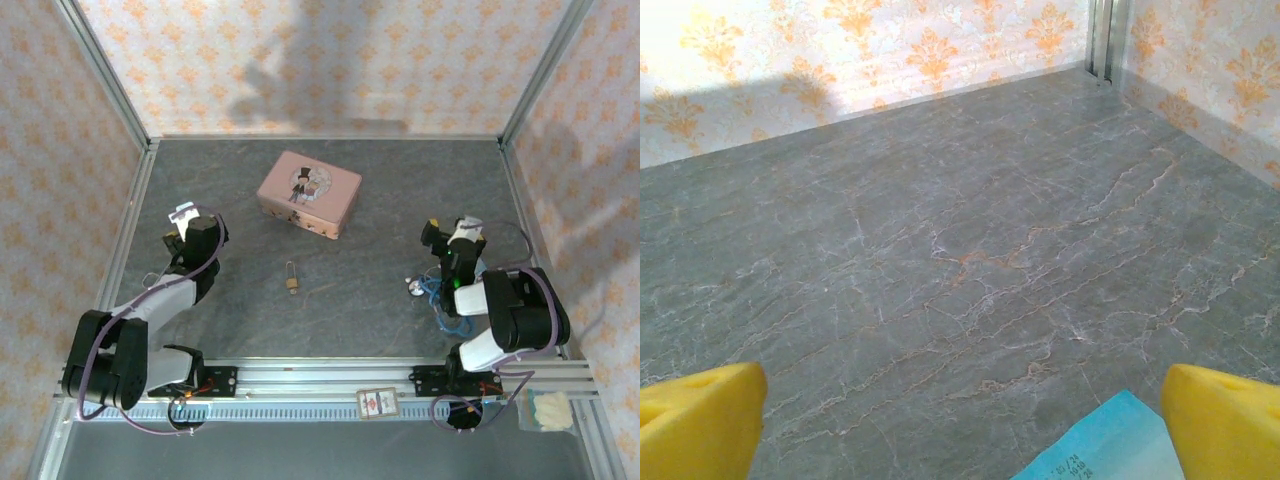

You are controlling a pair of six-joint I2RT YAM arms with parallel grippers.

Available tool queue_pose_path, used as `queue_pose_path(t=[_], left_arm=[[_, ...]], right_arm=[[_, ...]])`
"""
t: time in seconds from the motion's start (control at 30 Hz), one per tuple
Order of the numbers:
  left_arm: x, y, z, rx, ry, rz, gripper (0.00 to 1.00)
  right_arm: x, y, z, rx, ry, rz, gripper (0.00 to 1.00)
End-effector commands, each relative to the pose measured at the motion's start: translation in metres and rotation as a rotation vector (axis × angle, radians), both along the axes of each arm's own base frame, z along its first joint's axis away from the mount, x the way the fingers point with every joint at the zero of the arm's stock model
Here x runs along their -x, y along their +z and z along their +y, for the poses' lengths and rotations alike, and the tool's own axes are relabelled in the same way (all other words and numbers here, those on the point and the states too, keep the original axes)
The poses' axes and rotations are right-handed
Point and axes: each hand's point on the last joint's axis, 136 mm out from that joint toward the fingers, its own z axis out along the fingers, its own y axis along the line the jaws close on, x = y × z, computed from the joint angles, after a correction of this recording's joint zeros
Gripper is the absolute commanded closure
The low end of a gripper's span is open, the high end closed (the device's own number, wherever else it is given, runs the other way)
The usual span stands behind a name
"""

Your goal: Unlock a padlock with a key

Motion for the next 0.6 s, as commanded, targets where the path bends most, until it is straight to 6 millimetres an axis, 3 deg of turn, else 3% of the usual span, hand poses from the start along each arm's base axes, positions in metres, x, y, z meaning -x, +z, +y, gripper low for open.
queue_pose_path(t=[0.0,0.13,0.27,0.33,0.43,0.57], left_arm=[[0.008,0.007,0.018,-0.07,0.085,-0.122,0.05],[0.006,0.006,0.012,-0.073,0.031,-0.186,0.05],[0.006,0.027,-0.003,-0.15,-0.099,-0.324,0.04],[0.008,0.029,-0.002,-0.16,-0.117,-0.373,0.03],[0.011,0.026,-0.01,-0.169,-0.182,-0.442,0.03],[0.003,0.014,-0.012,-0.136,-0.208,-0.366,0.01]], right_arm=[[-0.006,0.026,0.001,0.007,0.01,-0.108,0.0],[-0.005,0.027,0.001,0.007,0.01,-0.112,0.0],[-0.005,0.026,0.001,0.008,0.009,-0.111,0.0],[-0.005,0.027,0.001,0.007,0.01,-0.112,0.0],[-0.005,0.027,0.001,0.007,0.01,-0.112,0.0],[-0.005,0.027,0.001,0.009,0.01,-0.111,0.0]])
